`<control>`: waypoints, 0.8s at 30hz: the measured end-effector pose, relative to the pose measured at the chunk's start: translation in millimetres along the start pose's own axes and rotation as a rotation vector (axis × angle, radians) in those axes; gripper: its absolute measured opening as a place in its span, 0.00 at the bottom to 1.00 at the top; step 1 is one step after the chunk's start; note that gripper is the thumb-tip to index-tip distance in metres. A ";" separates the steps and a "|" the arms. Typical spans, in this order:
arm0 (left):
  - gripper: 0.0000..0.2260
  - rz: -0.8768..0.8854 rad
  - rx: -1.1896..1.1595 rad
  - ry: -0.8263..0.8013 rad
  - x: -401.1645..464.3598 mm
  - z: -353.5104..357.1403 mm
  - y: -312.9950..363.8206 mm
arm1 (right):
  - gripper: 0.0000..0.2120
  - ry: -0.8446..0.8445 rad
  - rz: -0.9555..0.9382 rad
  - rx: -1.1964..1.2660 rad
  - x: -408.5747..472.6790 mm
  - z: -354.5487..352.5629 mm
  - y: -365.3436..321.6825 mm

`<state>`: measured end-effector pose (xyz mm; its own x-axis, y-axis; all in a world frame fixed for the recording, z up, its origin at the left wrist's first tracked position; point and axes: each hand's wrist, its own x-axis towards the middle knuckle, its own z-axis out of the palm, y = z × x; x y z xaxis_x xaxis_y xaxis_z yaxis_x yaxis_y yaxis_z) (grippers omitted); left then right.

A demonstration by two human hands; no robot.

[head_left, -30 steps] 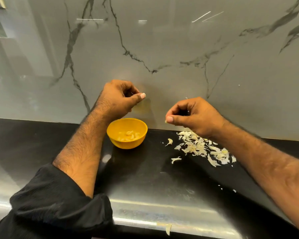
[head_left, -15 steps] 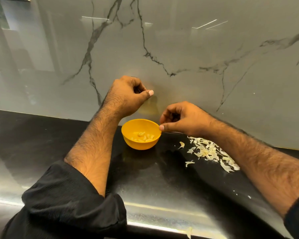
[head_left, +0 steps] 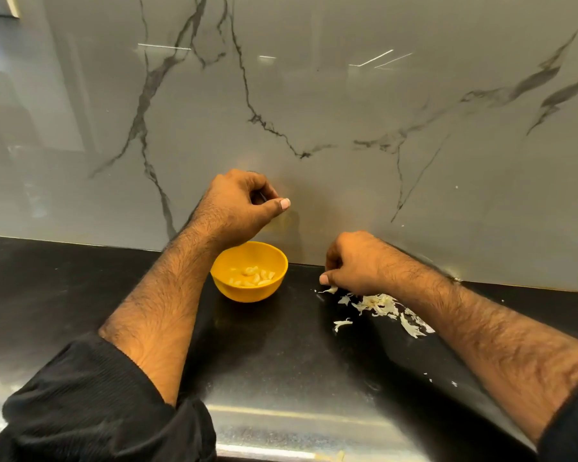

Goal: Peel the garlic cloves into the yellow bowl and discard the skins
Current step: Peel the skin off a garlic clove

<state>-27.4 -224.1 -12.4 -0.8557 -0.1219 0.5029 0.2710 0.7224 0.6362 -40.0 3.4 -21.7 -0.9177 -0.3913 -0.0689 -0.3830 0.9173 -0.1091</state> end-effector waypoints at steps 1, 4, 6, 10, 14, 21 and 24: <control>0.10 0.006 0.002 -0.013 -0.8 2.8 2.3 | 0.10 -0.004 0.001 0.009 -0.8 -1.1 1.5; 0.10 0.016 0.014 -0.029 -3.6 7.5 4.5 | 0.07 0.017 0.002 0.070 -2.3 2.0 3.3; 0.10 0.012 0.022 -0.024 -5.2 9.3 5.0 | 0.12 0.050 0.010 0.082 -3.4 5.7 3.5; 0.09 0.019 0.025 -0.007 -7.5 12.4 6.8 | 0.16 0.061 0.014 0.048 -8.8 9.3 5.6; 0.09 0.023 0.022 -0.006 -8.0 15.1 7.8 | 0.10 0.061 -0.041 0.102 -10.4 11.4 2.1; 0.08 0.043 0.019 -0.018 -11.0 18.5 11.8 | 0.05 0.065 -0.189 0.346 -13.0 -0.6 12.9; 0.07 0.088 -0.018 -0.014 -14.6 25.1 19.9 | 0.06 0.085 -0.215 0.611 -23.8 -23.0 46.9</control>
<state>-20.6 -190.8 -21.7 -0.8344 -0.0489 0.5489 0.3528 0.7177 0.6003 -38.5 57.4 -2.4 -0.8422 -0.5310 0.0931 -0.4525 0.6025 -0.6574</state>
